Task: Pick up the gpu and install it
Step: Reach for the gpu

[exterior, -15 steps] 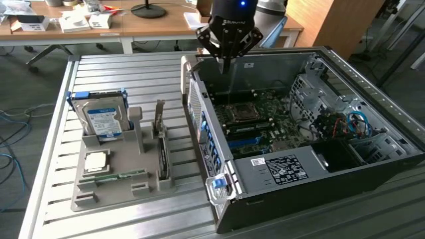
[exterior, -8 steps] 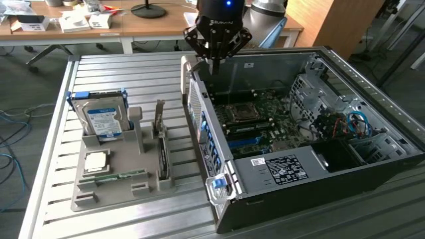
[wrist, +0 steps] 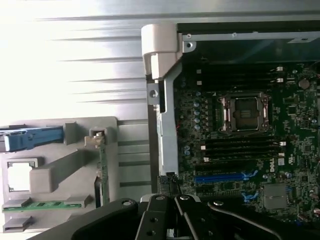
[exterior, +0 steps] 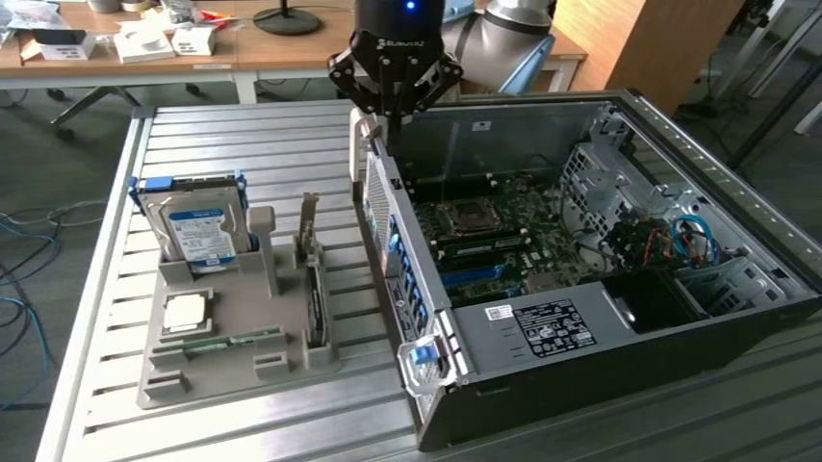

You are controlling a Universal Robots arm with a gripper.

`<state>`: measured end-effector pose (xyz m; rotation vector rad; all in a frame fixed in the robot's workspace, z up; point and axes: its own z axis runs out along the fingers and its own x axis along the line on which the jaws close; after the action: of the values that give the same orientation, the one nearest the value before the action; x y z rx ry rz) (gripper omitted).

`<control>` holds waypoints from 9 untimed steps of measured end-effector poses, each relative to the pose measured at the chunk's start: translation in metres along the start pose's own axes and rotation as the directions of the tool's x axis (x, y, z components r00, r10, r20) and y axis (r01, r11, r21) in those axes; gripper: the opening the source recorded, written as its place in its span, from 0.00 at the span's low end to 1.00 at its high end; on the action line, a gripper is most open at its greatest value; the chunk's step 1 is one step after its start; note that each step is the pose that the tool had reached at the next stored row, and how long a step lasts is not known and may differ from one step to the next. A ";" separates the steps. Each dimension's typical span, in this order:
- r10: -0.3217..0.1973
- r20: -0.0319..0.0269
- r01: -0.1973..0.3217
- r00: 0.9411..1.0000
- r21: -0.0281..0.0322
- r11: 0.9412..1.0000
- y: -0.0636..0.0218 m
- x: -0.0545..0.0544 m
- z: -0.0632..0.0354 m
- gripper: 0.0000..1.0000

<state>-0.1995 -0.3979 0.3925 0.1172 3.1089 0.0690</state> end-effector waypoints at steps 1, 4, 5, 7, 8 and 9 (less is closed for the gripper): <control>0.000 0.000 0.000 1.000 0.000 1.000 -0.0002 0.003 -0.0001 0.11; 0.000 0.000 0.000 1.000 0.000 1.000 -0.0006 0.013 -0.0001 0.11; 0.000 0.000 0.000 1.000 0.000 1.000 -0.0007 0.016 -0.0002 0.11; 0.001 0.000 -0.001 1.000 0.000 1.000 -0.0011 0.022 -0.0003 0.11; 0.001 0.000 -0.001 1.000 0.000 1.000 -0.0012 0.025 -0.0003 0.11; 0.001 0.000 -0.001 1.000 0.000 1.000 -0.0014 0.028 -0.0003 0.11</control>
<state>-0.2276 -0.3972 0.3920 0.1183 3.1084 0.0690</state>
